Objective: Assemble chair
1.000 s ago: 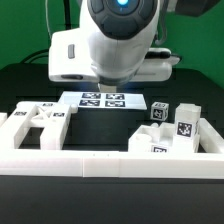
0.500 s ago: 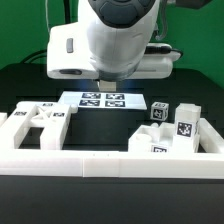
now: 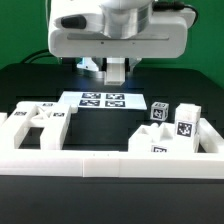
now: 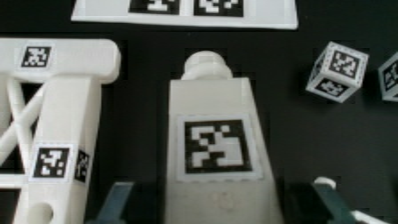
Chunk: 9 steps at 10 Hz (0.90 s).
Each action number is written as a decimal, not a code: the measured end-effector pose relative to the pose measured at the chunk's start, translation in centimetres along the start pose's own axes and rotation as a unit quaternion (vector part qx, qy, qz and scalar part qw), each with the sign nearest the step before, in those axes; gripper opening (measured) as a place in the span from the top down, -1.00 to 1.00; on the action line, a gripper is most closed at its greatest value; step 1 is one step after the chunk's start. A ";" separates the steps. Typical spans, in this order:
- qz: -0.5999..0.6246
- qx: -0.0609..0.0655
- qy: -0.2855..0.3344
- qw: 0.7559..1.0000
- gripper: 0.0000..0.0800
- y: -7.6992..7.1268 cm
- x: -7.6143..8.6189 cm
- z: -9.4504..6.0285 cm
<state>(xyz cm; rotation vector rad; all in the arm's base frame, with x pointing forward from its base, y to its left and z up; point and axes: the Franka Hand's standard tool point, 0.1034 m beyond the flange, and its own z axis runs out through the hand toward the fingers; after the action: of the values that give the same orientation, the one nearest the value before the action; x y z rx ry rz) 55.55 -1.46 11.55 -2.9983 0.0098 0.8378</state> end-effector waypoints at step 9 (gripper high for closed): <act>0.008 0.001 0.290 0.957 0.28 -1.2 2.8 -3.1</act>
Offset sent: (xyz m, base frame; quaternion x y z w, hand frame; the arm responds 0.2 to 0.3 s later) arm 0.0264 0.0166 0.0034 0.0667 0.1985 0.0110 0.9778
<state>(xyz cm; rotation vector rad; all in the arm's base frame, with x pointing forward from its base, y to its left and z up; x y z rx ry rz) 59.60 -0.33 12.77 -3.1163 0.0461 -0.0688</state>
